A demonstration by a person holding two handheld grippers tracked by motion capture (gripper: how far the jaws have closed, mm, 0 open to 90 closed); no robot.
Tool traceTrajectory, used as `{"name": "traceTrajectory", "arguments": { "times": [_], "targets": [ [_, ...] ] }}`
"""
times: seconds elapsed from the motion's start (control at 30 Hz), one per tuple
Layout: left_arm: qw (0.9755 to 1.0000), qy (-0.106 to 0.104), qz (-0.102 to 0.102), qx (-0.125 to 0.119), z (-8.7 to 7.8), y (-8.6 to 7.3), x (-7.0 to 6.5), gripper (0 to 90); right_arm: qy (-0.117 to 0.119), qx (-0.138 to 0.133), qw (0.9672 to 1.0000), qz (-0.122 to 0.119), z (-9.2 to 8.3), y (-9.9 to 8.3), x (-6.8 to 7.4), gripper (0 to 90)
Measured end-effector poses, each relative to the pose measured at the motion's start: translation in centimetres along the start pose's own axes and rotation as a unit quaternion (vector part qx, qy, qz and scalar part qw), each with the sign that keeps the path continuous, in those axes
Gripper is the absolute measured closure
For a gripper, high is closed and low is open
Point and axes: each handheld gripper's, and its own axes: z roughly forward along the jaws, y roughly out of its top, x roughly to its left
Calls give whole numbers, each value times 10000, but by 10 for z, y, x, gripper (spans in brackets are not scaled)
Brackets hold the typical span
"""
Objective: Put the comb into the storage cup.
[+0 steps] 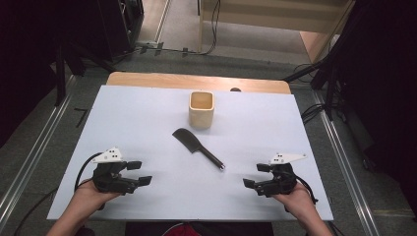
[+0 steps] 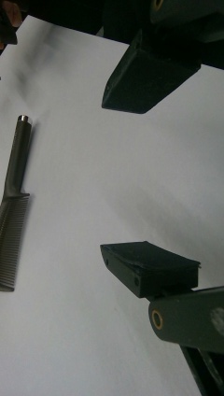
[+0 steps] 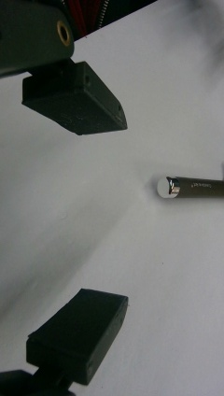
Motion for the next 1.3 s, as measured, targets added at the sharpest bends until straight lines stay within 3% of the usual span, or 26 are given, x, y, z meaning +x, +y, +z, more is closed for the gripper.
{"name": "traceTrajectory", "arguments": {
  "times": [0.27,1.3],
  "targets": [
    [9999,0,-135,27,0,1,2,266,8,1,10000,-4,0,-1,-1,127],
    [9998,-13,-208,52,1,2,3,266,3,-49,10000,82,-1,-1,-4,127]
  ]
}}
